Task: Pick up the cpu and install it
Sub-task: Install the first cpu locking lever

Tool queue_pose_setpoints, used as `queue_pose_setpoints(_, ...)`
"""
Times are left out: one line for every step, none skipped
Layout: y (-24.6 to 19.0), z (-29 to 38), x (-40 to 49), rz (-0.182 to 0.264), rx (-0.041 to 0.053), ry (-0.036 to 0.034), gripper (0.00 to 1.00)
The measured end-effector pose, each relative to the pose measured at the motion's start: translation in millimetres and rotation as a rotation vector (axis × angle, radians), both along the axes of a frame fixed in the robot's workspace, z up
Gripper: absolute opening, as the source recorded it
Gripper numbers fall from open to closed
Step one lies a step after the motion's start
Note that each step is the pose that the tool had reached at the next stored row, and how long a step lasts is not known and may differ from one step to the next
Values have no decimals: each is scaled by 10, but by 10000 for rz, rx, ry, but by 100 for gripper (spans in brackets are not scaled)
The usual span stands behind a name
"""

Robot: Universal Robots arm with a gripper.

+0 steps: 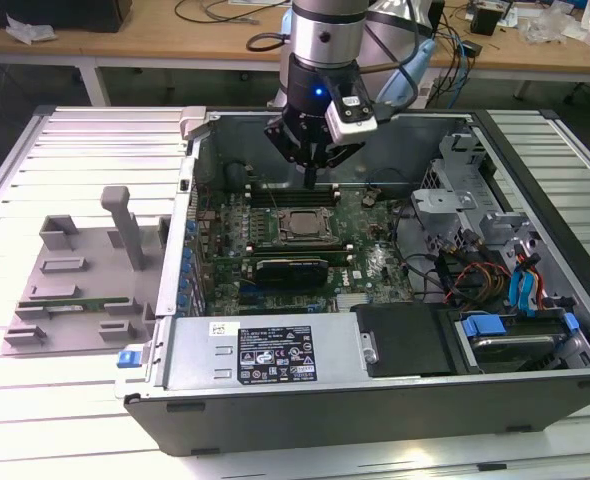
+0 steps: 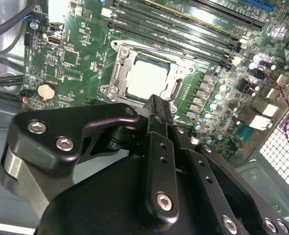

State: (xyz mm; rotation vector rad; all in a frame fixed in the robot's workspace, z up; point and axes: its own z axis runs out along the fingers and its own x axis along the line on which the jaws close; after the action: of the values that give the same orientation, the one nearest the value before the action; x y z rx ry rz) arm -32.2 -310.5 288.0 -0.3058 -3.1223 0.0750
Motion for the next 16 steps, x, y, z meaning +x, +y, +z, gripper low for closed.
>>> queue_pose_setpoints(0, 0, 0, 81, 0, 0, 11)
queue_pose_setpoints(0, 0, 0, 160, 0, 0, 11)
queue_pose_setpoints(0, 0, 0, 260, 0, 0, 11)
queue_pose_setpoints(0, 0, 0, 367, 0, 0, 11)
queue_pose_setpoints(0, 0, 0, 484, 0, 0, 11)
queue_pose_setpoints(0, 0, 0, 576, 0, 0, 11)
queue_pose_setpoints(0, 0, 0, 664, -1, 1, 11)
queue_pose_setpoints(0, 0, 0, 735, 0, 0, 11)
queue_pose_setpoints(0, 0, 0, 798, 0, 0, 11)
queue_pose_setpoints(0, 0, 0, 950, 0, 0, 11)
queue_pose_setpoints(0, 0, 0, 1080, 3, 0, 11)
queue_pose_setpoints(0, 2, -1, 1146, 52, -2, 11)
queue_pose_setpoints(0, 1, -1, 1198, 89, -5, 11)
queue_pose_setpoints(1, 0, 0, 1318, 102, -4, 11)
queue_pose_setpoints(0, 0, 0, 1624, 104, -4, 11)
queue_pose_setpoints(-1, 1, 0, 1961, 92, 0, 11)
